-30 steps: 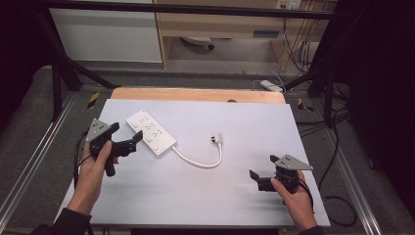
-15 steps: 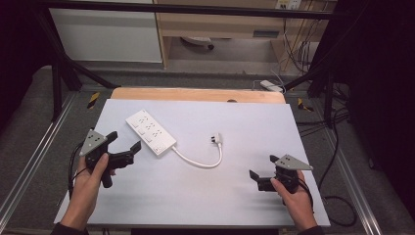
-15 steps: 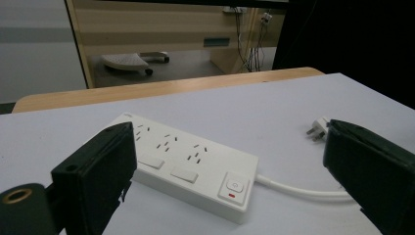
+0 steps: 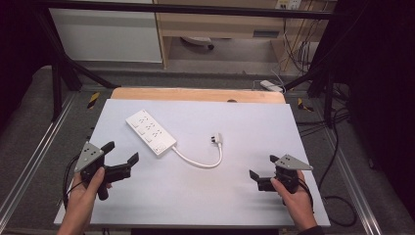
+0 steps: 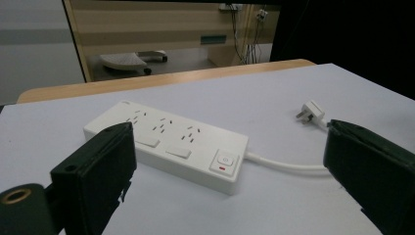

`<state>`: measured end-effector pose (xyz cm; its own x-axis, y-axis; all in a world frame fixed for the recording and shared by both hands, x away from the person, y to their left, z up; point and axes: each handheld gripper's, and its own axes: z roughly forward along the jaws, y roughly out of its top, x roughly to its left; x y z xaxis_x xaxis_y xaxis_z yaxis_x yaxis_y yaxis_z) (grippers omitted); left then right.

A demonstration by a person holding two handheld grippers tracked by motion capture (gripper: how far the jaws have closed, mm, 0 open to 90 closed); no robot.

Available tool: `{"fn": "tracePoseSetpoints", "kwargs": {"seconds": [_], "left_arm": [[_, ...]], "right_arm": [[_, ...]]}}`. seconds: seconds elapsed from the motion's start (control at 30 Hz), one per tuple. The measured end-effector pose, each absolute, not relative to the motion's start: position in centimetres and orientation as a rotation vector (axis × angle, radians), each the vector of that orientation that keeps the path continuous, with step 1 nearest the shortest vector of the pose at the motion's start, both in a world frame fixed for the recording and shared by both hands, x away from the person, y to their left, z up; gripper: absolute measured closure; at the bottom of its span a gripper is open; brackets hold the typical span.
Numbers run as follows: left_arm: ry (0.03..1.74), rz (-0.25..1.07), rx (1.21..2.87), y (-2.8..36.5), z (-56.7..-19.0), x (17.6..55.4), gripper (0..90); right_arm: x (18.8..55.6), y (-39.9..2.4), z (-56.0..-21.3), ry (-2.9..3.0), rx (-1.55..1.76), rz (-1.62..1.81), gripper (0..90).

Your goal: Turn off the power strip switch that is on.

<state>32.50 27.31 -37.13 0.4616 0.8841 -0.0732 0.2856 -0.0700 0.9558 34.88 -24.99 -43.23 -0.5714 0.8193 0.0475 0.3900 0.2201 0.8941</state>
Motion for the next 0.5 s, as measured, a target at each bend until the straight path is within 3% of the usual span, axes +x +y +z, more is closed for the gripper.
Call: {"fn": "tracePoseSetpoints", "kwargs": {"seconds": [0.5], "left_arm": [[1.029,0.679,1.638,27.7,-38.5,30.5,5.2]], "right_arm": [[34.9,-25.0,-43.3,2.067,1.111,1.307,2.1]]}}
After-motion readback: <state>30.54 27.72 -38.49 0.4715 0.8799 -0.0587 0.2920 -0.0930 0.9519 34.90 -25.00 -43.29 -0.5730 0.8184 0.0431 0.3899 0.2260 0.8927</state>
